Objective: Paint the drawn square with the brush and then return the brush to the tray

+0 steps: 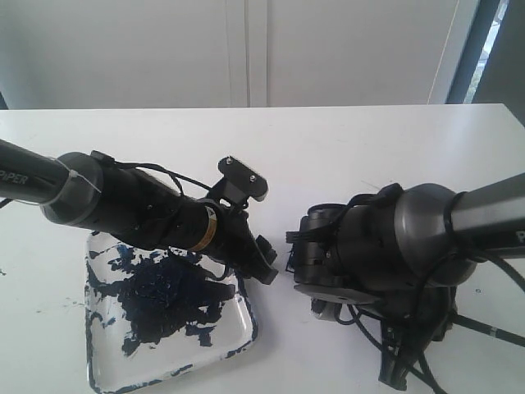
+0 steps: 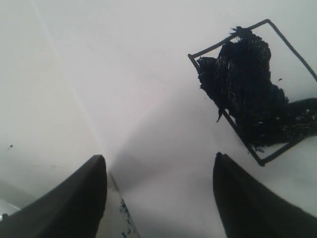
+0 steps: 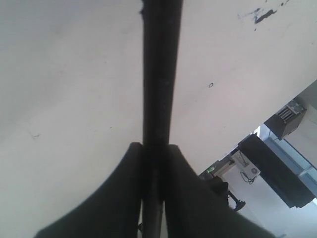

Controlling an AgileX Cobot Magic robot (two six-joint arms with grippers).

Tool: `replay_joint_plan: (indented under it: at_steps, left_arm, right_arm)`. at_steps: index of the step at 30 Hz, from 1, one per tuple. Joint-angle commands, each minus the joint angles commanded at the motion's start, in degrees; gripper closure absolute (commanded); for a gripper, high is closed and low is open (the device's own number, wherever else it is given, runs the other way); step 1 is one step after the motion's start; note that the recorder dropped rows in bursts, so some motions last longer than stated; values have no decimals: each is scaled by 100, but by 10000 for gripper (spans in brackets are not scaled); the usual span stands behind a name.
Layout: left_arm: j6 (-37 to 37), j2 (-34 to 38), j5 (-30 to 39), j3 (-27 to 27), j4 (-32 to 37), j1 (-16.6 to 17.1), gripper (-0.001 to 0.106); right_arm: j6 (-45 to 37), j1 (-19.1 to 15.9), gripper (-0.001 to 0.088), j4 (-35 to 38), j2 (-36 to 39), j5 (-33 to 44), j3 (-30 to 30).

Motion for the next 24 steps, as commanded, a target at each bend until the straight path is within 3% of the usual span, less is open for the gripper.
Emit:
replay_joint_plan:
  at_steps: [9, 19, 24]
  left_arm:
    - [-15, 0, -12, 0, 0, 0, 394]
    - [-15, 0, -1, 0, 0, 0, 394]
    - [-15, 0, -1, 0, 0, 0, 394]
  right_arm:
    - [157, -428, 868, -259, 0, 0, 0]
    - [42, -404, 868, 133, -36, 0, 0]
    - [-44, -101, 868, 240, -78, 0, 0]
